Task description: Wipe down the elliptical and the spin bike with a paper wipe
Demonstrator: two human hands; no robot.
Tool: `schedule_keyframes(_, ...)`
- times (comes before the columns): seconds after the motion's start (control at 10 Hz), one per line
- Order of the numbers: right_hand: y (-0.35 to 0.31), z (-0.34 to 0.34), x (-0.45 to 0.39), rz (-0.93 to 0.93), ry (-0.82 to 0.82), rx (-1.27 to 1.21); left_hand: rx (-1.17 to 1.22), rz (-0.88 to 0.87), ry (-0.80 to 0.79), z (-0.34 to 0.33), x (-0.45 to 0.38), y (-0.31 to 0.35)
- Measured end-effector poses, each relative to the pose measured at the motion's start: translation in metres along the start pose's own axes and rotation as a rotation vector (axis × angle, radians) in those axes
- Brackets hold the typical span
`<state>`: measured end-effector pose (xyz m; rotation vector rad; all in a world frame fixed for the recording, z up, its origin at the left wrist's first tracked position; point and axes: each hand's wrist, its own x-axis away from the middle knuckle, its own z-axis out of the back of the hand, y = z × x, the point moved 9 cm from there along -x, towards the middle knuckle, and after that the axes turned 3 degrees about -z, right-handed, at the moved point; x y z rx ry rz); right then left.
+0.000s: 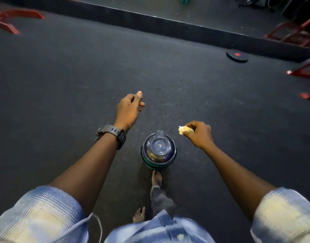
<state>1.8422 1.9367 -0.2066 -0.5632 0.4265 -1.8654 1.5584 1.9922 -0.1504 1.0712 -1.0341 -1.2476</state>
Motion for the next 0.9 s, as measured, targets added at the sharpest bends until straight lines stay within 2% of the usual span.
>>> schedule_keyframes(0.2, -0.004, -0.014, -0.031, -0.045, 0.003, -0.078, -0.042, 0.000, -0.075, -0.011, -0.035, 0.003)
schedule_keyframes(0.5, 0.007, -0.020, -0.059, -0.094, -0.016, -0.051, -0.021, -0.007, -0.146, -0.043, -0.064, 0.010)
schedule_keyframes(0.7, 0.012, -0.054, -0.074, -0.078, -0.166, 0.031, -0.034, 0.014, -0.153, -0.053, -0.073, 0.002)
schedule_keyframes(0.8, 0.006, -0.072, -0.089, -0.042, -0.180, 0.027, -0.054, 0.023, -0.152, -0.050, -0.078, -0.003)
schedule_keyframes(0.9, 0.007, -0.069, -0.107, -0.067, -0.112, -0.032, -0.061, 0.026, -0.099, -0.039, -0.082, -0.002)
